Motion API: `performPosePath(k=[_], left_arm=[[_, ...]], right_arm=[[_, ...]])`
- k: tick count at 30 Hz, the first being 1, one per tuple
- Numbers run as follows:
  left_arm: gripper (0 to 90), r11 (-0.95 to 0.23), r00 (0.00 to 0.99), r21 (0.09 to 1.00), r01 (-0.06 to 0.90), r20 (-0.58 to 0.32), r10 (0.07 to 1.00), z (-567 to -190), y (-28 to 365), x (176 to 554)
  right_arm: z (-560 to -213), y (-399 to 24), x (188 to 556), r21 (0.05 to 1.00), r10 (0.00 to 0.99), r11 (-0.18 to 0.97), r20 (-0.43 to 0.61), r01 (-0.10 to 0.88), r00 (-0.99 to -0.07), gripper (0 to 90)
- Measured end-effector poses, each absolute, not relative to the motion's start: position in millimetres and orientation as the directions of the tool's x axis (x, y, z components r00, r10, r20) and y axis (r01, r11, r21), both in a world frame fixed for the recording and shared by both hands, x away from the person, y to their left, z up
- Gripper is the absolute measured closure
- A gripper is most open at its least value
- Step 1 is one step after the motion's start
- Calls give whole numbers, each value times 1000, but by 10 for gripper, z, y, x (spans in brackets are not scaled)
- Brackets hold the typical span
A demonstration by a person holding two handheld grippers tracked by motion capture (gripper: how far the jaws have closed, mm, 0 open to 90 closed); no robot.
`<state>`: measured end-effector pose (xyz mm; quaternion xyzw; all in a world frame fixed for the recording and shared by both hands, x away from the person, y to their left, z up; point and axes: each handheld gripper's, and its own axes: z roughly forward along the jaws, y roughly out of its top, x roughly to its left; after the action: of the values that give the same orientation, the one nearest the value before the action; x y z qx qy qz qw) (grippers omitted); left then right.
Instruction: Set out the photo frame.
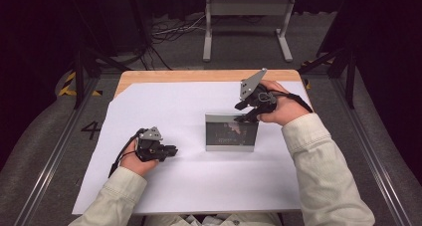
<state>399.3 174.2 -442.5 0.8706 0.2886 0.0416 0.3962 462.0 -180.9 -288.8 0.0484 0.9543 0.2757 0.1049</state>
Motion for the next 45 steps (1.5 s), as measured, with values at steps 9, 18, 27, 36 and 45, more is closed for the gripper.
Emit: performPosePath(k=[9,18,27,36,45], left_arm=[[791,-512,825,715,476,-161,541,-4422,1751,4003],[784,-509,827,719,472,-162,538,-4411,1733,4027],[778,-509,829,721,470,-162,535,-4407,1709,4069],[775,-502,821,722,476,-159,549,-4413,1724,4082],[779,-502,815,718,482,-157,558,-4417,1736,4087]], right_arm=[[-2806,-1960,4536,573,191,817,-175,58,-966,509],[-2776,-2183,4466,583,234,807,-167,95,-958,510],[-2749,-2430,4373,589,287,796,-167,138,-943,509],[-2799,-2641,4310,598,334,781,-156,180,-929,512],[-2883,-2880,4244,613,381,756,-130,227,-915,506]])
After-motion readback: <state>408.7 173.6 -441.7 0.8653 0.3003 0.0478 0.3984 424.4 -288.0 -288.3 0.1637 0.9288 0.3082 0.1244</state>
